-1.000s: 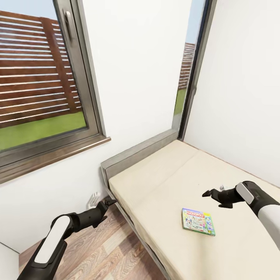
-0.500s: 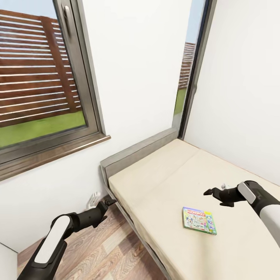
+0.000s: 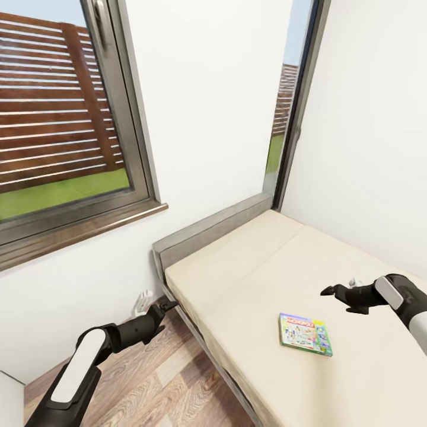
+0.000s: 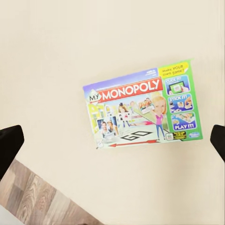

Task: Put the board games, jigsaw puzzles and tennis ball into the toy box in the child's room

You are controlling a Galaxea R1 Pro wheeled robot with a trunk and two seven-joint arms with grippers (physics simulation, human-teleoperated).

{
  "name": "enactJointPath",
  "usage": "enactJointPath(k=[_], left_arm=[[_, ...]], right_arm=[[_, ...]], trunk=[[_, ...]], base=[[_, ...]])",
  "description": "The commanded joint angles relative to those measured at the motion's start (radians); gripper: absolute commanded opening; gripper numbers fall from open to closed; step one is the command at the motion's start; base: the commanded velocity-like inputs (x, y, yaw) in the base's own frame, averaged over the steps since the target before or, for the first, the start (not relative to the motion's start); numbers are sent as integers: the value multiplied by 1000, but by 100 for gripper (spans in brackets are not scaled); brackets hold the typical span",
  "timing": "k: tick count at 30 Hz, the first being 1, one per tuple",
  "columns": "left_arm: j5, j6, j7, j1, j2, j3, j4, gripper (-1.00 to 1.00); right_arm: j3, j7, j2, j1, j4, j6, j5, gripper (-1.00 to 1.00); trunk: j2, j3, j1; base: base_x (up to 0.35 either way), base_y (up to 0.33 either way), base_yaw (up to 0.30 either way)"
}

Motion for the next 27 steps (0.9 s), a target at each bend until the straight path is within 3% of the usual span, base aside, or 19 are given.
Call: enactJointPath(k=[1,10,14,27], left_arm=[[11,0,5,0,1,-1,-2,100],[10,-1,-10,1,2,1,-2,100],[10,-1,-13,2,2,1,-2,100],[10,0,-16,2,3,1,-2,100]], right_arm=[[4,12,-7,-2,0,3,8,100],[2,33,-30,-4,-4,8,3,100],[2,83,-40,-5,-7,8,4,100],[2,132,-53,-4,-9,10,3,100]], trunk=[[-8,-4,4],[-71,-32,38],[-99,-45,54],[-190,-86,104]], base=[[0,0,0],[0,0,0],[0,0,0],[0,0,0]])
